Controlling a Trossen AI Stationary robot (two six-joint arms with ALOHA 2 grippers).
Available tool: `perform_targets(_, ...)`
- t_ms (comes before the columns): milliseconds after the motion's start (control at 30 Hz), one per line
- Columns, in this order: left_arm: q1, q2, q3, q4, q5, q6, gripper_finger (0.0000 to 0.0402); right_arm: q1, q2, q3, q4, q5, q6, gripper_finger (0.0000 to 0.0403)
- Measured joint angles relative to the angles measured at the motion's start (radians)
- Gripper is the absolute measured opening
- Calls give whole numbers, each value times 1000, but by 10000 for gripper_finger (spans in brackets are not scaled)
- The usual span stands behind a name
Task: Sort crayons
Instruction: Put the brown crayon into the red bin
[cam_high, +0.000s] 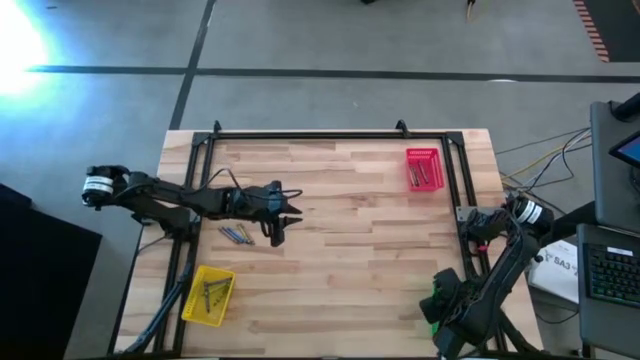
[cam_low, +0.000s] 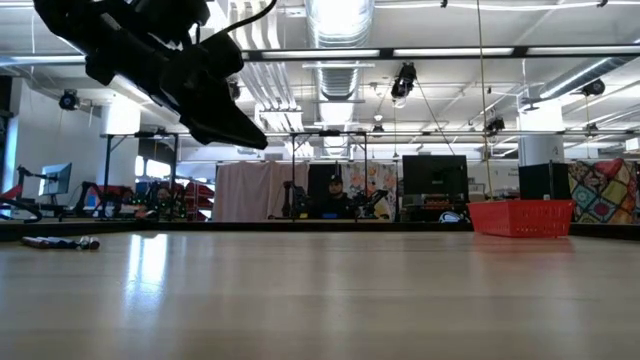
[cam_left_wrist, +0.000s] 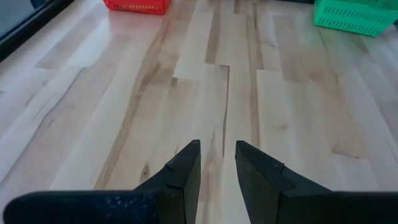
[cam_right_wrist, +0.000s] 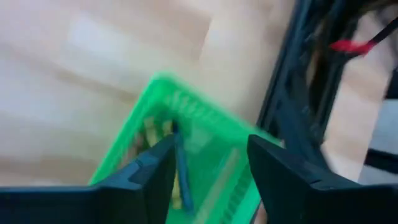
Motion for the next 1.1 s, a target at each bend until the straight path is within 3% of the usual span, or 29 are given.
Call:
perform_targets(133, -13, 0, 0, 0, -31, 22, 84, -7, -8, 36, -127, 130, 54, 201)
perform_targets(333, -10, 4, 6, 26, -34, 44, 84, -21, -29, 30, -115, 698, -3, 203)
perform_targets(433, -10, 21, 8, 36, -33, 45, 84, -50, -28, 18, -112, 840, -45, 203)
perform_targets(633, -10, 46, 8, -52, -34, 18, 84, -169, -28, 5, -111, 846, -200, 203)
perform_targets(767, -14, 32, 8, -217, -59, -95, 84, -279, -35, -8, -110, 847, -392, 203)
perform_targets(867, -53, 5, -12, -251, -68, -178, 84, -386, -71, -39, -84, 850, -533, 203)
perform_targets(967, -122, -40, -30, -252, -148, -229, 84, -501, -146, -123, 111, 865, -760, 203)
perform_targets(1100, -183, -120, -43, -342, -274, -289, 84, -666, -288, -315, 635, 774, -1198, 203)
